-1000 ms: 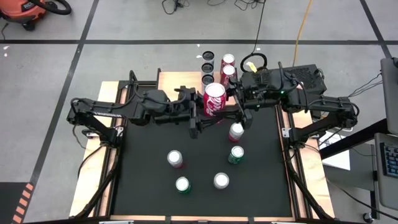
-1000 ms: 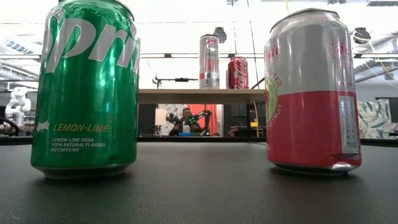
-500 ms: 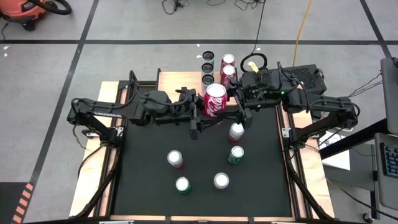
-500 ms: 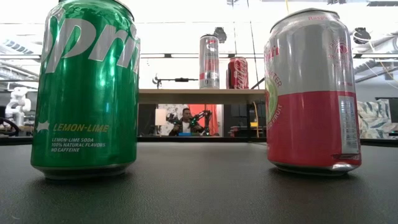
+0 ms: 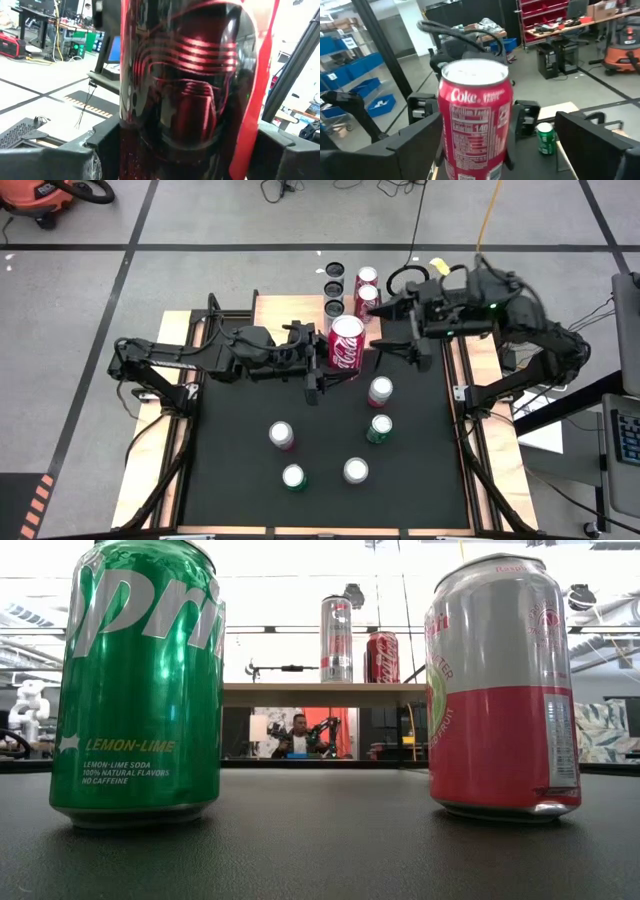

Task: Place canned beverage on shelf
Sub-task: Put the red soda can aligned with the other red soda cans on the shelf

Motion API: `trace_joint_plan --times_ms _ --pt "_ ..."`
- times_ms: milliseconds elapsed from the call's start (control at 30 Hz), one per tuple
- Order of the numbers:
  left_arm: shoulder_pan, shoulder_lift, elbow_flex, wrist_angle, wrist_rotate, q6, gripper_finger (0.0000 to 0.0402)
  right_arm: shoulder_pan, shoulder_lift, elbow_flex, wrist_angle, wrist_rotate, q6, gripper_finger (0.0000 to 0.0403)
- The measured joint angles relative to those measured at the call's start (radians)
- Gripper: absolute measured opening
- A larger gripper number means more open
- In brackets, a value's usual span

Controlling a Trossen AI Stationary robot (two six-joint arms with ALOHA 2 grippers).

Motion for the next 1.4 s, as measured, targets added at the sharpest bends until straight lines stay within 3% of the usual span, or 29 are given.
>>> trace_joint_plan --times_ms 167,400,933,1233,1400 --pt "0.002 0.000 0.000 0.005 0.000 0.002 0.0294 0.000 0.018 0.092 -0.072 0.007 -0.011 0.0364" --pt "0.002 0.000 0.000 0.005 -0.002 0.028 0.0298 0.021 0.069 0.103 -0.071 -0.008 -0.018 0.0364" --pt "0.001 0.000 0.000 -0.002 -0.019 0.081 0.0300 0.046 0.151 0.103 0.067 -0.026 -0.033 0.0364" --pt "0.001 0.000 0.001 -0.002 -0.027 0.130 0.0300 0.046 0.151 0.103 0.072 -0.027 -0.022 0.0319" --pt "0.001 0.000 0.001 -0.002 -0.029 0.132 0.0300 0.045 0.151 0.103 0.074 -0.027 -0.011 0.0316"
